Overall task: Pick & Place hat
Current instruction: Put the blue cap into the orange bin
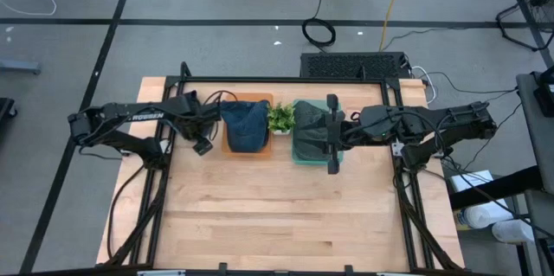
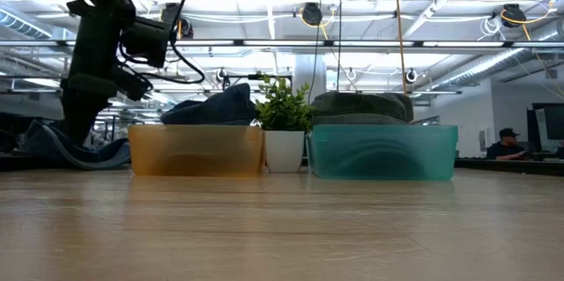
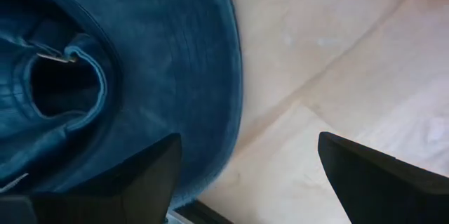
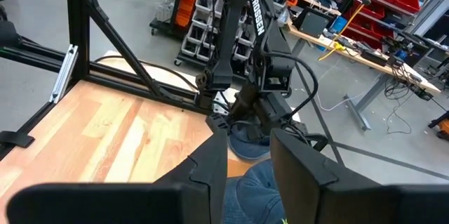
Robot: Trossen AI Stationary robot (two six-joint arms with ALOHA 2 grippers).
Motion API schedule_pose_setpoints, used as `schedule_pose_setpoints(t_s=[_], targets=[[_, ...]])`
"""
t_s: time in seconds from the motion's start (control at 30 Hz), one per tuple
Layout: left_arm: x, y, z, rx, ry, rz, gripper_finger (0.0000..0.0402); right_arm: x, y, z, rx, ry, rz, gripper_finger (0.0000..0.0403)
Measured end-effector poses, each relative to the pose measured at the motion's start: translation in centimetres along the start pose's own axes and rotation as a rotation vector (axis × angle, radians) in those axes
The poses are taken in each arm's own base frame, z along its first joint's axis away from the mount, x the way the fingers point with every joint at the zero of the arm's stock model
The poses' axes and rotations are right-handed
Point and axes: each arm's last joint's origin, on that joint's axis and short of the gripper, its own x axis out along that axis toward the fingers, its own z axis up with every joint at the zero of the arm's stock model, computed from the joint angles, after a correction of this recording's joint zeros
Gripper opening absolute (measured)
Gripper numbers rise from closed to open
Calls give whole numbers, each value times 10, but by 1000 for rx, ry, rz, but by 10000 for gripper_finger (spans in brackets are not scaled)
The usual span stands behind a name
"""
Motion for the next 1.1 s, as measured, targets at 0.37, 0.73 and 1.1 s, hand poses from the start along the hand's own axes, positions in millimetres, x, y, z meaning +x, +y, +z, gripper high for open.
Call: schedule_pose_setpoints(t_s=[0.37,0.73,1.1], targets=[[21,-3,11,4,137,47,340,0,0,0,-1,4,2,100],[30,-2,14,-44,194,154,340,0,1,-4,-12,39,12,100],[30,-2,13,-46,206,152,340,0,1,-4,-42,39,12,100]])
